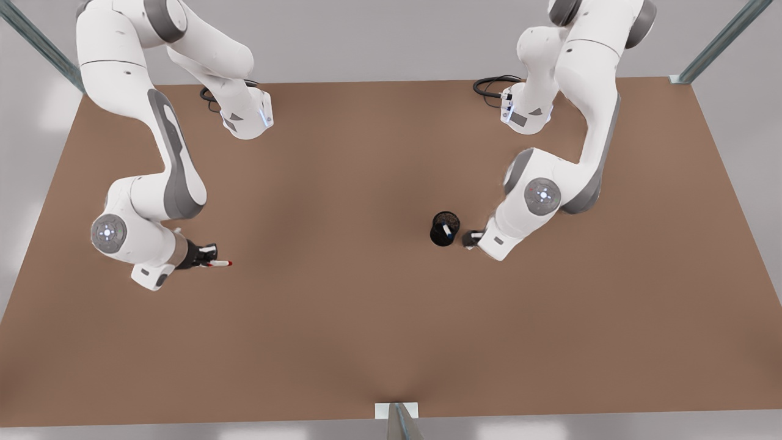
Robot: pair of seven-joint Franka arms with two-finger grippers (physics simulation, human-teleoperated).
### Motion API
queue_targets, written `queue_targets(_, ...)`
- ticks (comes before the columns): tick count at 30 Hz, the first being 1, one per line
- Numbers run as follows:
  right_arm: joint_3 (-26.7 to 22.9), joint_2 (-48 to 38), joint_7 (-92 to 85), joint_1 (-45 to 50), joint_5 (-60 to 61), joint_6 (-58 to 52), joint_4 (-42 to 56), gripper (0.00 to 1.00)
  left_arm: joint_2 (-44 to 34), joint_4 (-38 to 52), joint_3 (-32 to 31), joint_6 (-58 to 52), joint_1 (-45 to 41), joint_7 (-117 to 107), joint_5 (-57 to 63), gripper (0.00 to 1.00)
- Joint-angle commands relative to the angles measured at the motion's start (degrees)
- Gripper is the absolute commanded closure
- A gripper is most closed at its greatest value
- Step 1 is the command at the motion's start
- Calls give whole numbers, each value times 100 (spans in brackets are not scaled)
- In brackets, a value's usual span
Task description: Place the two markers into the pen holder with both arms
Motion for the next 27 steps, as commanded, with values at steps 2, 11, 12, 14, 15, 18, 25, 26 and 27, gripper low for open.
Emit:
queue_targets(2, 301, -1, 2424, 12, -78, -600, 85, 79, -49, 743, 36, -1903, 1013, 2482, 461, 0)
queue_targets(11, 943, 183, 5042, 1163, -60, -574, 796, 79, -181, 2079, 388, -2879, 1418, 3045, 646, 0)
queue_targets(12, 943, 263, 5359, 1348, -60, -574, 928, 79, -172, 2079, 370, -2879, 1400, 3045, 646, 0)
queue_targets(14, 943, 474, 6001, 1787, -60, -547, 1315, 79, -172, 2079, 370, -2879, 1400, 3054, 628, 0)
queue_targets(15, 943, 667, 6422, 2068, -78, -521, 1561, 79, -172, 2079, 370, -2888, 1400, 3054, 620, 0)
queue_targets(18, 872, 1142, 7161, 2824, -315, -249, 2229, 79, -172, 2079, 379, -2888, 1427, 3054, 628, 0)
queue_targets(25, 354, 2293, 8506, 4335, -596, 445, 3925, 79, -163, 2079, 388, -2888, 1462, 3054, 593, 0)
queue_targets(26, 354, 2364, 8638, 4397, -596, 691, 3952, 79, -163, 2079, 388, -2888, 1462, 3054, 584, 0)
queue_targets(27, 223, 2443, 8673, 4546, -596, 814, 3952, 79, -163, 2079, 396, -2888, 1470, 3141, 584, 0)
